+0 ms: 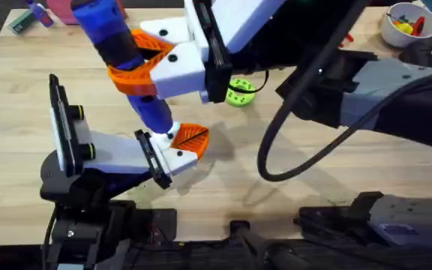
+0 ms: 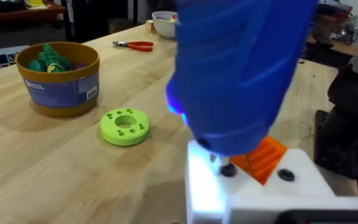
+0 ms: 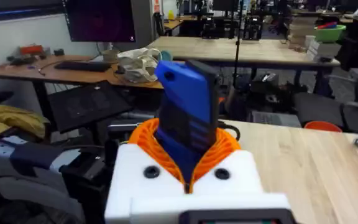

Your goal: Pick up the gripper from the table and insert it into the empty holder that is missing its gripper. Then pick up a screw, insert it into the mounting hole, and use the screwdriver to tighten it. Finally, clean up the table by picking up the vegetable and placing it into the bucket.

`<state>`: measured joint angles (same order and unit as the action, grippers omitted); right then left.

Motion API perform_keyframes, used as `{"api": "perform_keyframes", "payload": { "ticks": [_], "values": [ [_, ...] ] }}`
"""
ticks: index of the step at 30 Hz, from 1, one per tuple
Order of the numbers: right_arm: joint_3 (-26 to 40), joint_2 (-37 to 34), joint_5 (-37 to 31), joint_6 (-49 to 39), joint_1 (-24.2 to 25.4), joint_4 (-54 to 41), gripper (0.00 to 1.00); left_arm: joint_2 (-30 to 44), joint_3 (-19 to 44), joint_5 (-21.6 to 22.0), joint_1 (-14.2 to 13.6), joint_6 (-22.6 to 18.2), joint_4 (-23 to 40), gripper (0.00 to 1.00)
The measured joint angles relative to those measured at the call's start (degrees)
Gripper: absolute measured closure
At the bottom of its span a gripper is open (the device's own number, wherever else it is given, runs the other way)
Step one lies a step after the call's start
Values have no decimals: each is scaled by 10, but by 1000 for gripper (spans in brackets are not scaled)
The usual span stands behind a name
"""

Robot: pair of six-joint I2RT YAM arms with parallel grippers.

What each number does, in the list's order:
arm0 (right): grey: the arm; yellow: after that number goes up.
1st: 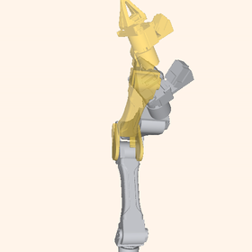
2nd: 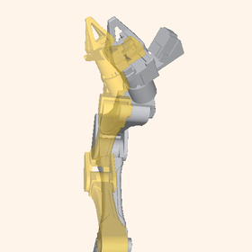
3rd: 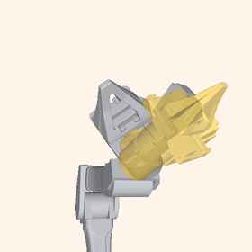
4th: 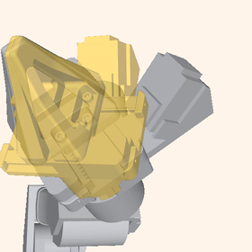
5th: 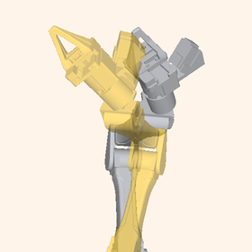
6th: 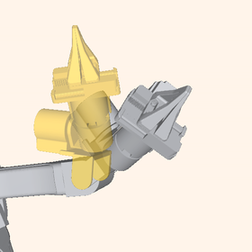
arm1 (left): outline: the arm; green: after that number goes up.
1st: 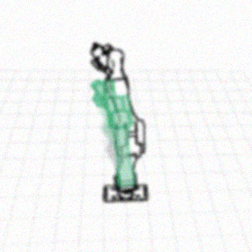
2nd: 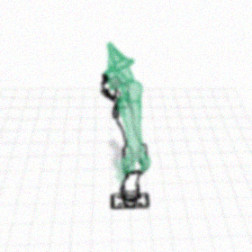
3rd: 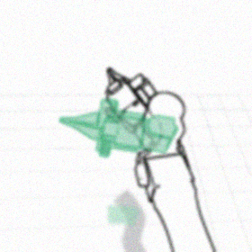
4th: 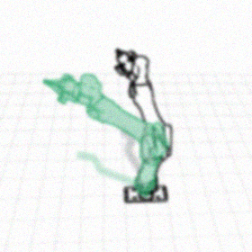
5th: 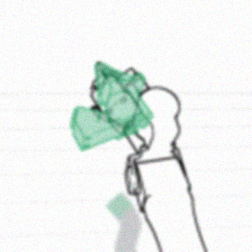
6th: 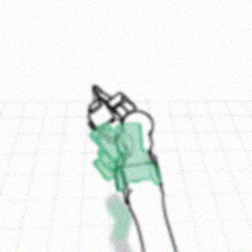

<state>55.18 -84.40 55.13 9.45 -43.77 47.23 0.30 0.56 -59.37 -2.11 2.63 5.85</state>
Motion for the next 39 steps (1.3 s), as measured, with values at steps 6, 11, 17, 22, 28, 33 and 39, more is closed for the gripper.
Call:
{"api": "perform_keyframes", "payload": {
  "ticks": [6,11,17,22,28,33,39],
  "values": [
    [-1,1,0,15,0,40,977,0,0,0,0,0,0,993],
    [-1,11,0,28,0,34,977,0,0,0,0,0,0,993],
    [-1,25,3,29,0,14,977,0,0,0,0,0,0,993],
    [-1,25,7,22,0,10,977,0,0,0,0,0,0,993],
    [-2,25,8,8,0,-8,977,0,0,0,0,0,0,993],
    [-2,25,8,1,0,-8,977,0,0,0,0,0,0,993],
    [-2,25,9,-6,0,-8,977,0,0,0,0,0,0,993]
  ]
}}
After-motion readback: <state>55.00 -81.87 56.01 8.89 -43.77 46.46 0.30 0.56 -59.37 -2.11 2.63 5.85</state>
